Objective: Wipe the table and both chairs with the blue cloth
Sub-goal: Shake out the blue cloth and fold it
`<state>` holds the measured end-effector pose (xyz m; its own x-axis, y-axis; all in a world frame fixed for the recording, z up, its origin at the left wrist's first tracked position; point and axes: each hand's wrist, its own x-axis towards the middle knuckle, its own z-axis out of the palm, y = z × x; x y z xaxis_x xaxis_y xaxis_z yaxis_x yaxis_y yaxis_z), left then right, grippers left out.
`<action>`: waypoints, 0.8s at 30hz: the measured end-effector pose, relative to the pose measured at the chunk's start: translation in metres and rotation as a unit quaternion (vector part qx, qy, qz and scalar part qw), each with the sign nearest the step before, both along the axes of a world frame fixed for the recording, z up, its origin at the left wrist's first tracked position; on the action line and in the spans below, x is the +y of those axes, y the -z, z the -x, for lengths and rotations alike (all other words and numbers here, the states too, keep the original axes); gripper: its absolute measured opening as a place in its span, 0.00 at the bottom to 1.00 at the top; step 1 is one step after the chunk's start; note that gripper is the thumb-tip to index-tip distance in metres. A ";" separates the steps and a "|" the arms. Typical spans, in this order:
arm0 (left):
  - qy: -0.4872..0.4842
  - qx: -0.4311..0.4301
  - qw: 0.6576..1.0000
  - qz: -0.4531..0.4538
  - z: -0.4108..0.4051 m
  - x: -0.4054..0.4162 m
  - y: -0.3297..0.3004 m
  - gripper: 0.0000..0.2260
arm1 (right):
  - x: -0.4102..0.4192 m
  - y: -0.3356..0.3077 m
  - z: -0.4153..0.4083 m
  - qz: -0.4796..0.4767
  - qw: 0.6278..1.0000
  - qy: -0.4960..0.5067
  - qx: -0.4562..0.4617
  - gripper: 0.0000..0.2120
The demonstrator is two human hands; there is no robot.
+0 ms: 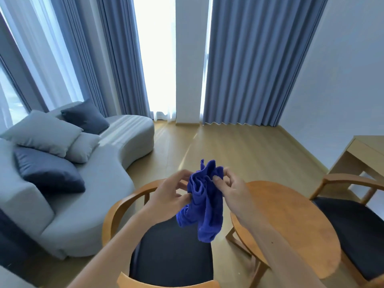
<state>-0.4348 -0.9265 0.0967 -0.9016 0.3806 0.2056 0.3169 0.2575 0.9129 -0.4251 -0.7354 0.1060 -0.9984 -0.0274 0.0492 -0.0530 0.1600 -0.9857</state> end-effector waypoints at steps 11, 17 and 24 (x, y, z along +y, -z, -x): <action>-0.127 -0.017 0.982 0.135 0.021 -0.037 -0.008 0.06 | -0.008 -0.058 0.010 0.002 0.987 0.084 0.134 0.07; -0.017 0.033 0.996 0.084 0.010 0.000 -0.056 0.08 | -0.029 -0.101 0.025 -0.021 0.971 0.097 0.217 0.11; -0.072 0.115 0.973 0.185 0.017 0.006 -0.062 0.07 | -0.030 -0.148 0.030 -0.002 0.951 0.127 0.282 0.14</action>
<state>-0.4514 -0.9203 0.1585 -0.8972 0.3400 0.2817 0.4385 0.6113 0.6588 -0.4550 -0.7650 0.2542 -0.7874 0.2100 0.5796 -0.5326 0.2416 -0.8111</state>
